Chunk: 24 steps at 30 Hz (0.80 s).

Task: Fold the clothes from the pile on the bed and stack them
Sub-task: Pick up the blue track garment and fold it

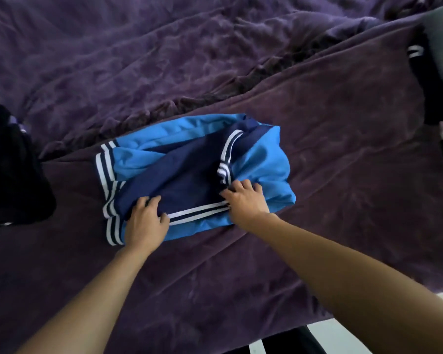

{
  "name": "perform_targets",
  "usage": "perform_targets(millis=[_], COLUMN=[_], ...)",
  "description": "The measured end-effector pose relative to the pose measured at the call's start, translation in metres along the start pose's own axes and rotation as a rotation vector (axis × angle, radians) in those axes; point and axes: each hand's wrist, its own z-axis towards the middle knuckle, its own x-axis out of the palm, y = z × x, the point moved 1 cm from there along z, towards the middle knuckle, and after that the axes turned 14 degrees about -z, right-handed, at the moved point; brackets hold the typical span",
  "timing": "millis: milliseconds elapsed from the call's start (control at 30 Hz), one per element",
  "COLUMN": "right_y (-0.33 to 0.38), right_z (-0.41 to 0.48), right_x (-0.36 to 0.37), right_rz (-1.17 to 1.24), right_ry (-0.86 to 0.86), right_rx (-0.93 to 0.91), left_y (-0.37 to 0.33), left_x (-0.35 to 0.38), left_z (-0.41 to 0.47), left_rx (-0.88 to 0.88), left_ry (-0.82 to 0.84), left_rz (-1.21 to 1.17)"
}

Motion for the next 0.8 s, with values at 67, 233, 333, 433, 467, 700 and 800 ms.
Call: perform_targets(millis=[67,233,333,433,467,700,800], right_y=[-0.001,-0.056,-0.117,-0.149,-0.149,-0.122,-0.102], right_z=[0.004,-0.014,-0.016,0.003,0.012,0.041,0.030], right_x=[0.011,-0.008,-0.012,-0.001,0.005,0.014,-0.023], right_rz=[0.040,0.666,0.649,0.771,0.931,1.359,1.361], right_ry=[0.121,-0.215,-0.339,-0.109,-0.043,0.167,0.040], right_rx=[-0.078,0.165,0.524,0.647,0.661,0.532,0.440], left_y=[0.005,-0.028,-0.070,-0.107,-0.110,-0.068,-0.062], left_x=[-0.002,0.003,0.019,0.046,0.055,0.073,0.046], left_z=[0.001,-0.006,-0.009,0.001,0.009,0.074,0.068], left_rx=[0.010,0.218,0.538,0.741,0.726,0.414,0.410], left_ry=[-0.003,-0.191,-0.197,-0.074,-0.018,0.336,0.279], left_rz=[-0.077,-0.131,-0.064,0.117,0.177,0.205,0.087])
